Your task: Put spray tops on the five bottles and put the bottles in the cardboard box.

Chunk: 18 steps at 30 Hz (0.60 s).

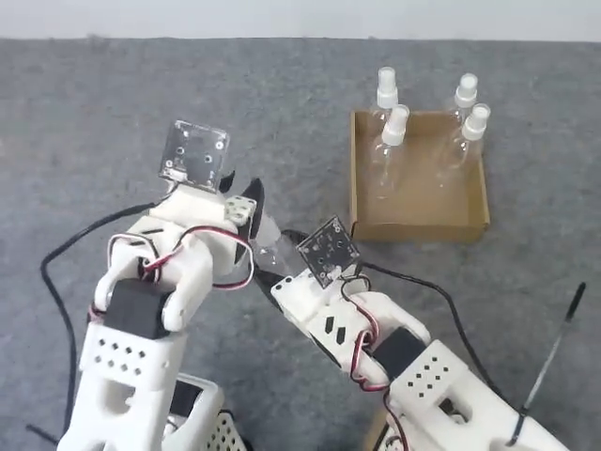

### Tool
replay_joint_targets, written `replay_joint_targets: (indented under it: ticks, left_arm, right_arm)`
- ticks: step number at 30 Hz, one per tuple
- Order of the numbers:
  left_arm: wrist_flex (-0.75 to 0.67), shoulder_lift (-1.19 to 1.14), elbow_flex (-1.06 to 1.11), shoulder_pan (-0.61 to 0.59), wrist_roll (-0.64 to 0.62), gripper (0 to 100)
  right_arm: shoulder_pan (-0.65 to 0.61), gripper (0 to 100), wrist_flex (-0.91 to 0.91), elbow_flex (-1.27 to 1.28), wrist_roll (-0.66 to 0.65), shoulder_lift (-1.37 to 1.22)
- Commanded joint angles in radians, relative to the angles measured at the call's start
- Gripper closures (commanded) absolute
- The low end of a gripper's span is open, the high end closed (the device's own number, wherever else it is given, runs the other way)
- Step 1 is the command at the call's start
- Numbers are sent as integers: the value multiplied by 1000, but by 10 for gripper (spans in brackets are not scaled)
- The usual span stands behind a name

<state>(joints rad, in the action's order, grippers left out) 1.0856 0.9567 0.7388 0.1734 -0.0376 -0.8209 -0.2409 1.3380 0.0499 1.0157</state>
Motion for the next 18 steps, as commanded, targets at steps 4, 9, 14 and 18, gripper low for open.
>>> replay_joint_targets:
  ticks: [4,9,14,18]
  left_arm:
    - [14,34,19,6,25,898]
    - [15,34,16,46,25,898]
    - [37,64,-73,-41,26,898]
    - [80,167,-104,-107,28,897]
  right_arm:
    - [15,993,33,-15,8,39]
    - [15,993,33,-15,8,39]
    - [15,993,30,-15,8,39]
    - [15,993,27,-15,8,39]
